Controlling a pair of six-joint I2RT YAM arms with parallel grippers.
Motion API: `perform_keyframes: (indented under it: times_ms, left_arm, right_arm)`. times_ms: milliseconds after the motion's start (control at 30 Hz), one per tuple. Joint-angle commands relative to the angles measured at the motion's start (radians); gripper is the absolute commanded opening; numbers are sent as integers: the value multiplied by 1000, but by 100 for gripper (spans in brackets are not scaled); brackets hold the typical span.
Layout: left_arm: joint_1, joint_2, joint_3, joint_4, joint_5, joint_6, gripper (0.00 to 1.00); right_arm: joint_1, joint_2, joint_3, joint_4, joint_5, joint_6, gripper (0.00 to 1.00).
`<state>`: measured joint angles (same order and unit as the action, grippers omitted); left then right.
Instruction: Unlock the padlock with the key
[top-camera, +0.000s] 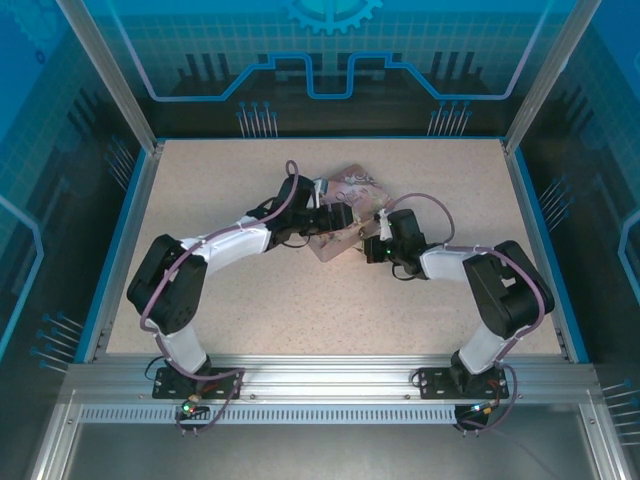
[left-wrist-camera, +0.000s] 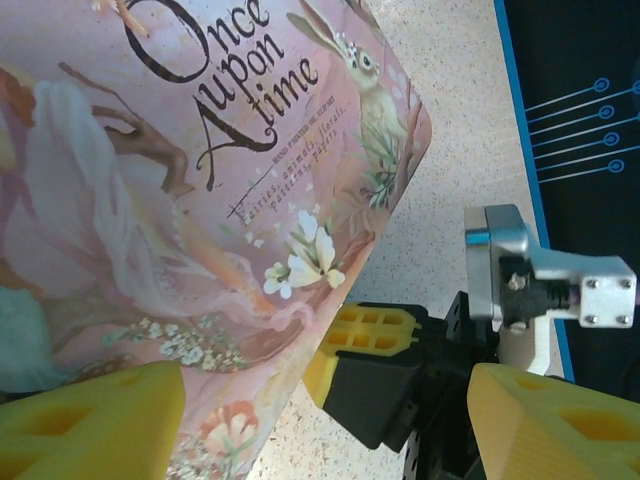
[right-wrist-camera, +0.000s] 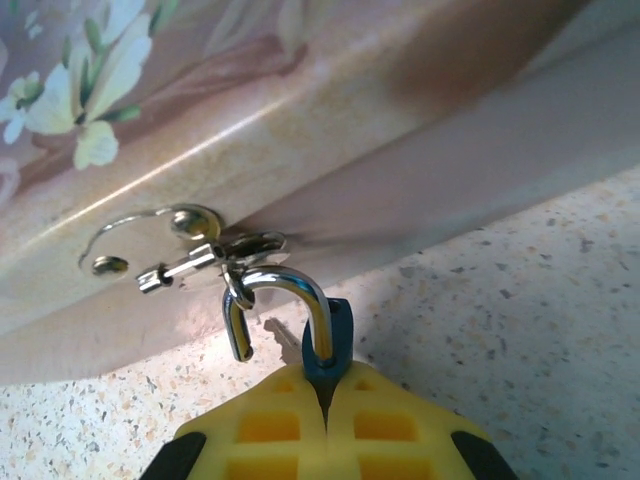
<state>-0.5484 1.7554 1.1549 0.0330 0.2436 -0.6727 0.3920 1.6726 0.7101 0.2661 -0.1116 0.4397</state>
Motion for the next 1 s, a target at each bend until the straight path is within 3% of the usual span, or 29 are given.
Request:
perform_keyframes:
  times_ms: [0,167,500,967]
  left_arm:
    - [-14,12,-40,36,15,-35,76]
    - [-27,20,-69,50,8,-51,76]
    - [-39,52,-74,42,0,-51,76]
    - [-51,87,-61,20,0,-42,76]
  right_arm:
    - [-34,-23,-8,26,-38,65,0]
    - [-46,-19,8,-23,-18,79,0]
    - [-121,-40,9,56,-139,112,0]
    - [-182,-27,94,-51,-161,224,0]
